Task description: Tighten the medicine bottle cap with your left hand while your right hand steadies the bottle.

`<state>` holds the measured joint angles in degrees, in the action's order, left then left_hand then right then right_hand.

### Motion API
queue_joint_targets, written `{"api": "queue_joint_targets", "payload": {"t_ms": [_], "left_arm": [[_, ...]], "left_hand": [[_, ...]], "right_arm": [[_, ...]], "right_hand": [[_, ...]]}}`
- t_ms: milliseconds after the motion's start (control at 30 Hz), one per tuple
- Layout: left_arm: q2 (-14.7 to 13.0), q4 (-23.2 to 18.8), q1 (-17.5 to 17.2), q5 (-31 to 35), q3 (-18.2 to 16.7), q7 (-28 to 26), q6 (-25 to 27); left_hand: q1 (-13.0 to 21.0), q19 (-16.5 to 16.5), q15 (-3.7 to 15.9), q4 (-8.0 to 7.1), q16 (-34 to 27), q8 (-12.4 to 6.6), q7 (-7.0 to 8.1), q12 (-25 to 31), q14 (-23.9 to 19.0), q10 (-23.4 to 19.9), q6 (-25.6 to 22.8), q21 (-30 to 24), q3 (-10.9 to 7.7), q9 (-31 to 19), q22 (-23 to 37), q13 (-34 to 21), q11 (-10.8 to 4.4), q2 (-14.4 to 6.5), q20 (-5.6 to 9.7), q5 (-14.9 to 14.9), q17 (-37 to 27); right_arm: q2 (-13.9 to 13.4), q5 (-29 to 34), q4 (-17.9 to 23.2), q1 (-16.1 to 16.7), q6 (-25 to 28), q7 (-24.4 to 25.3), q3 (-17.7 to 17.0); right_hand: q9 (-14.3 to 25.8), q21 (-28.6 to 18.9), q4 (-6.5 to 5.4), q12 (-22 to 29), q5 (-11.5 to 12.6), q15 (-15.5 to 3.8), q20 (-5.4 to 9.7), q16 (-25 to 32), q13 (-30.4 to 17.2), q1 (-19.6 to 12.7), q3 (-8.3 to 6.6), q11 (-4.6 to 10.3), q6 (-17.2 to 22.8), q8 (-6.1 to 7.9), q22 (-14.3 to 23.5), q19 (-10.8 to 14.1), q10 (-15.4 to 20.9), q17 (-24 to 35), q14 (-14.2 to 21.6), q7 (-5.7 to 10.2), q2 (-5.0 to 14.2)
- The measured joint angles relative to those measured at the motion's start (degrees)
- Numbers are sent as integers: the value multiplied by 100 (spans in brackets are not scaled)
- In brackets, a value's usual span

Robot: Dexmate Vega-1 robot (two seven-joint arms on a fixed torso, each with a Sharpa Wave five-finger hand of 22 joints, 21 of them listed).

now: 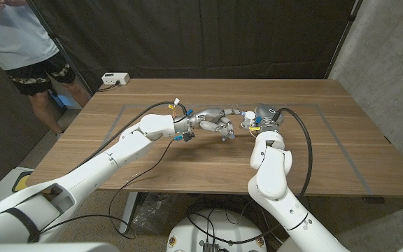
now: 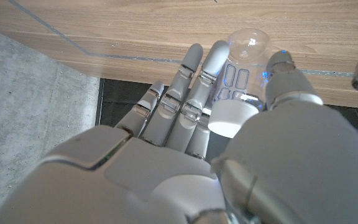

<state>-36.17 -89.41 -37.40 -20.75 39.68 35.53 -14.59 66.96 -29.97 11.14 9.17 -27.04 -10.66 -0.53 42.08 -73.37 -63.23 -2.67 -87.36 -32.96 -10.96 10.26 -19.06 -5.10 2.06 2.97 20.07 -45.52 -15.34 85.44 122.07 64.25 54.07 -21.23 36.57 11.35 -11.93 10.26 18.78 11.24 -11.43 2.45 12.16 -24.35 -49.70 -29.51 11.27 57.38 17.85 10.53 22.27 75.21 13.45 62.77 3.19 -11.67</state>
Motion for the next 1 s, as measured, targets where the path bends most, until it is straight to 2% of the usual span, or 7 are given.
{"api": "queue_joint_targets", "payload": {"t_ms": [333, 733, 933, 1000], "left_arm": [[61, 79, 63, 1, 47, 76, -57], [157, 225, 135, 34, 77, 91, -30], [45, 35, -16, 36, -131, -97, 41], [-28, -106, -109, 62, -234, -516, 168]], "left_hand": [[7, 0, 0, -32, 0, 13, -1, -21, 0, 0, 1, 0, 32, 17, 0, -4, 0, -7, 0, 0, 1], [21, 0, 0, -31, 0, 17, 23, -31, 0, 1, -20, 0, 31, 19, 0, -7, -1, -21, 0, -45, 1], [21, 0, 0, -31, 0, 12, 23, -27, 0, 2, -22, 0, 31, 9, 0, -7, -2, -22, 0, -45, 2], [21, 0, 0, -31, 0, 12, 23, -27, 0, 2, -22, 0, 31, 9, 0, -8, -2, -22, 0, -45, -18]], "right_arm": [[82, 131, 33, 94, -122, -7, 48], [119, 303, 199, 220, -238, -96, -128], [99, 234, 259, 242, -335, -126, -258], [-5, 141, 314, 253, -392, -127, -436]], "right_hand": [[-1, 0, 1, 0, -1, 0, 0, 0, 0, -8, -1, -12, 0, -5, 0, 0, 9, -1, 0, 0, -8], [-5, 0, 9, 1, -1, 0, 0, 0, -25, -51, -9, 1, 0, -22, 0, 0, -5, 16, 0, 0, -50], [-5, 0, 16, 1, -1, 0, 0, 0, -26, -50, -16, 10, -11, -3, 0, 0, -13, 11, 0, 11, -48], [-5, 0, 16, 1, -1, 0, 0, 0, -25, -37, -16, 10, -11, -3, 0, 0, -13, 12, 0, 11, -35]]}}
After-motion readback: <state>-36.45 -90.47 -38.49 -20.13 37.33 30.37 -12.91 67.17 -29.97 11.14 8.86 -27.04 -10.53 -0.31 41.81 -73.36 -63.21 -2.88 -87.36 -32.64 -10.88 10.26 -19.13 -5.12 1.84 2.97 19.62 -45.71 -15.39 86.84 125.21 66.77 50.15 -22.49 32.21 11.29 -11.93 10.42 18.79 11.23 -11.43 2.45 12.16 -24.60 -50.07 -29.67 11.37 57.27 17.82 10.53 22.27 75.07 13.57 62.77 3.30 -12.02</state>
